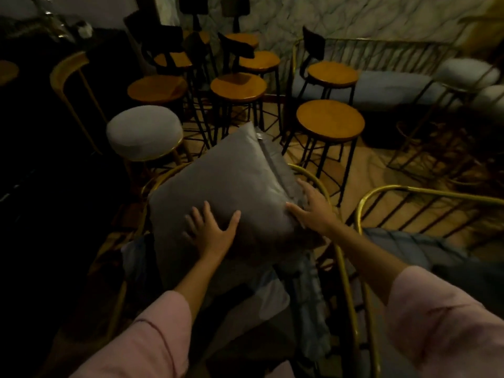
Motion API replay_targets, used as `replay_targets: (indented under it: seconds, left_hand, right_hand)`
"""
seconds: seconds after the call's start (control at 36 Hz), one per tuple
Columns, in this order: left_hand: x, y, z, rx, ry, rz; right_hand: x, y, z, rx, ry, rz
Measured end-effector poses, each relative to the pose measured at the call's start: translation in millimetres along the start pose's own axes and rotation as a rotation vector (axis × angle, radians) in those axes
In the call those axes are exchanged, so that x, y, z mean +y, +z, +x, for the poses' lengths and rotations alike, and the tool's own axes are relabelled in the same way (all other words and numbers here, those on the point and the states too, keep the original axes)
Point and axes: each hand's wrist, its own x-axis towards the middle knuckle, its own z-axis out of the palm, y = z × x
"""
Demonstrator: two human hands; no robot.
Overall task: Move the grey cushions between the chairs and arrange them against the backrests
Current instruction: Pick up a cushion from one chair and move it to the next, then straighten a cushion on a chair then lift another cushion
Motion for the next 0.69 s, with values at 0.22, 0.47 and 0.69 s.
replay_targets:
  seconds: [0.22, 0.47, 0.69]
  left_hand:
    - [140, 80, -63, -0.316, 0.732, 0.008]
    - [209, 239, -162, -0.778, 0.703, 0.198]
    - [252, 372, -247, -1.066, 0.322, 0.235]
  right_hand:
    - [157, -91, -122, 0.216, 0.448, 0.083]
    - [305, -197, -268, 0.436, 0.722, 0.158]
    - [457, -280, -331, 0.483, 0.96, -0.094]
